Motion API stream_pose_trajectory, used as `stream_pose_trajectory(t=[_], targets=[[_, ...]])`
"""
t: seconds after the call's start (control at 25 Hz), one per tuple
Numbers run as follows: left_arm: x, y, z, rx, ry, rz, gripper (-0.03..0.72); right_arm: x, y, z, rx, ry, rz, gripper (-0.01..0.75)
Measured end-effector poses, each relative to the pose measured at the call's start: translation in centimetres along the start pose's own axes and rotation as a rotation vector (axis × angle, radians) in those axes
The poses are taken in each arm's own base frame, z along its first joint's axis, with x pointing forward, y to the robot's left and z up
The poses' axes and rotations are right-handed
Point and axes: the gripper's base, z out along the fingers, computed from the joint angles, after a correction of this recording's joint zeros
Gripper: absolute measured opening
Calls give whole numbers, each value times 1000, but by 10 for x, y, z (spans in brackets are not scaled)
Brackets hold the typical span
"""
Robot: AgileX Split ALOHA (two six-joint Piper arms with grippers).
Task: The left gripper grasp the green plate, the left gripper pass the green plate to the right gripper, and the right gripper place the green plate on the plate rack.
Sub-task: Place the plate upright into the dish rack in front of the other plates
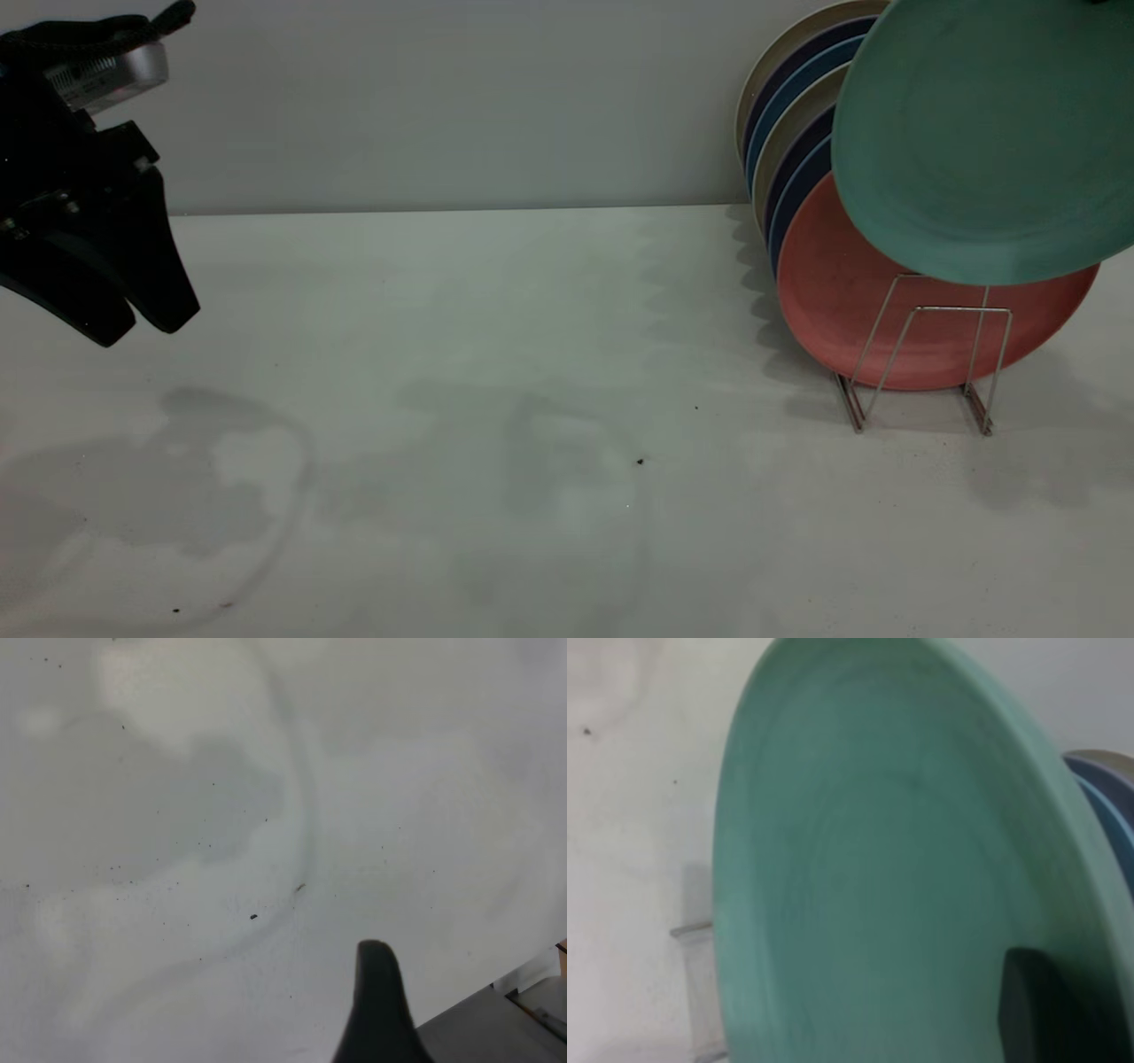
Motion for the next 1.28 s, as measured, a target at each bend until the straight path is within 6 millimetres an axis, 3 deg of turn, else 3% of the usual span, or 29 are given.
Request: stream_pose_trajectory(t=[1.28], targets=[[-1,0,0,-5,-9,-19,557,33,2,37,-14,76,65,81]])
